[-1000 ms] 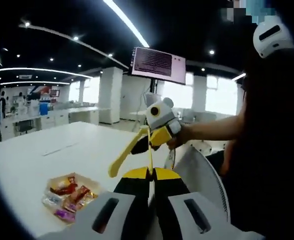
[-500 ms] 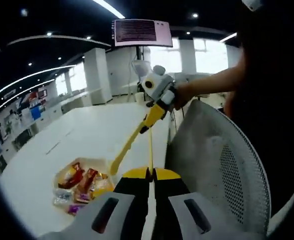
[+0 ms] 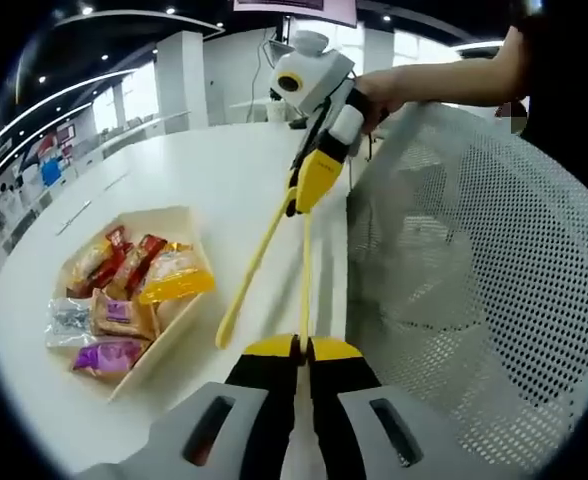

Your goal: Place the target food into the container with the food tongs after gripping and lifting it, then release it inside without dropping or visibly crushing the food.

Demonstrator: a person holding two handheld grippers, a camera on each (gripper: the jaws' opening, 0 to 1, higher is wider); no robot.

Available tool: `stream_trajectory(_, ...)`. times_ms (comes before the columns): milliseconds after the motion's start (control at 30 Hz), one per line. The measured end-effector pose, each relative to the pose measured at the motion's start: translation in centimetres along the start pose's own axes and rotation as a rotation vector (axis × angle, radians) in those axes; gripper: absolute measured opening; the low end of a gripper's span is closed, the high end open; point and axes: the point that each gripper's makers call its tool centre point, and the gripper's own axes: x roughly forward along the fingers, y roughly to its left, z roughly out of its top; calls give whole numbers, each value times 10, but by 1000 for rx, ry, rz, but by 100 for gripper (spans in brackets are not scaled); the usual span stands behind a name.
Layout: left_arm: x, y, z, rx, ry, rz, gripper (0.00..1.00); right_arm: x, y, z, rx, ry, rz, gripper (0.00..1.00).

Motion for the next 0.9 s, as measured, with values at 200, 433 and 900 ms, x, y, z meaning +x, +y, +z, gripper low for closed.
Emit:
stream_trajectory(200,4,7,3,-73,-39,1,2,1,-12,-6,-11,24,-42,19)
stream_trajectory(433,-1,10,3,-126,-45,18,11,-1,-18,-11,-180,77,-110,12)
stream_trajectory(900,-55,11,20,-196,-154,217,18,-69,-26,24,-197,-155,-220,30)
